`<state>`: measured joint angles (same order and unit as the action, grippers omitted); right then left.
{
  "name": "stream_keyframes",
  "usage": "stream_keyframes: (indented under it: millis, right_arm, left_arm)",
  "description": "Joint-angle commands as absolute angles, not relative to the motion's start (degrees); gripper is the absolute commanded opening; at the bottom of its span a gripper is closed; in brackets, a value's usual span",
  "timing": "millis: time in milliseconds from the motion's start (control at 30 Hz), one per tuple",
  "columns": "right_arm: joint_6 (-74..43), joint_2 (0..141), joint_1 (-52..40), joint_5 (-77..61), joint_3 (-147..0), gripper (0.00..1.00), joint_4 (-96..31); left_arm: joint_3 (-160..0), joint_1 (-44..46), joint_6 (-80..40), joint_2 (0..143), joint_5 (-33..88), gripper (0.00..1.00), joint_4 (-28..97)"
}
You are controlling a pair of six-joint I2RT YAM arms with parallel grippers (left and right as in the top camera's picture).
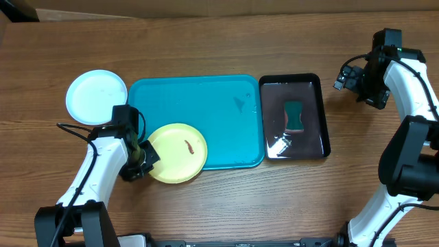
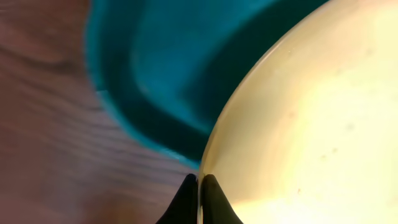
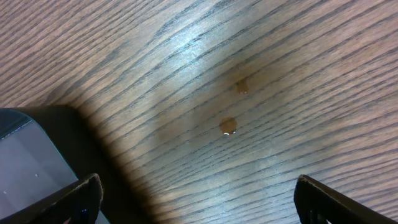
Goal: Clean dirty plates on tray and stack at the side
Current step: 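Slide the yellow plate rightward across the teal tray with the left gripper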
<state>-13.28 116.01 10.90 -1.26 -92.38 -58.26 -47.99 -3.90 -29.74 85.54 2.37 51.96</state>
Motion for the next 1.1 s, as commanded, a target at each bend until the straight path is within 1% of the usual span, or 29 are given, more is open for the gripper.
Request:
stream_keyframes:
  millis: [0,100,200,567,733,900,1067]
  right_arm:
    - [-13.3,114.8,11.1,-1.1,-93.3,1.0,-58.1]
    - [-13.3,114.8,11.1,-1.1,-93.3,1.0,-58.1]
    - [-13.3,114.8,11.1,-1.1,-93.3,1.0,-58.1]
    - [-13.3,114.8,11.1,-1.1,-93.3,1.0,-58.1]
    - [-13.3,114.8,11.1,-1.1,-93.3,1.0,-58.1]
    - [-13.3,114.8,11.1,-1.1,-93.3,1.0,-58.1]
    - [-13.3,114.8,11.1,-1.1,-93.3,1.0,-58.1]
  left_arm:
    - [-48.1,-4.3,-23.4,86.0,16.1,0.04,49.4]
    - [-48.2,-4.1,-23.1,86.0,25.2,0.04,45.0]
    - [-48.2,-2.7,-24.1,86.0,27.2,0.04,40.7]
    - [-48.2,6.0,-34.0,86.0,18.7,0.04,29.3]
    - [-48.2,8.6,-42.6,86.0,12.1,0.04,26.5]
    - [-48.1,9.8,-47.8,86.1,11.6,0.04,24.9]
    - [-48.1,11.7,-49.6,87.9,10.9,0.04,24.8]
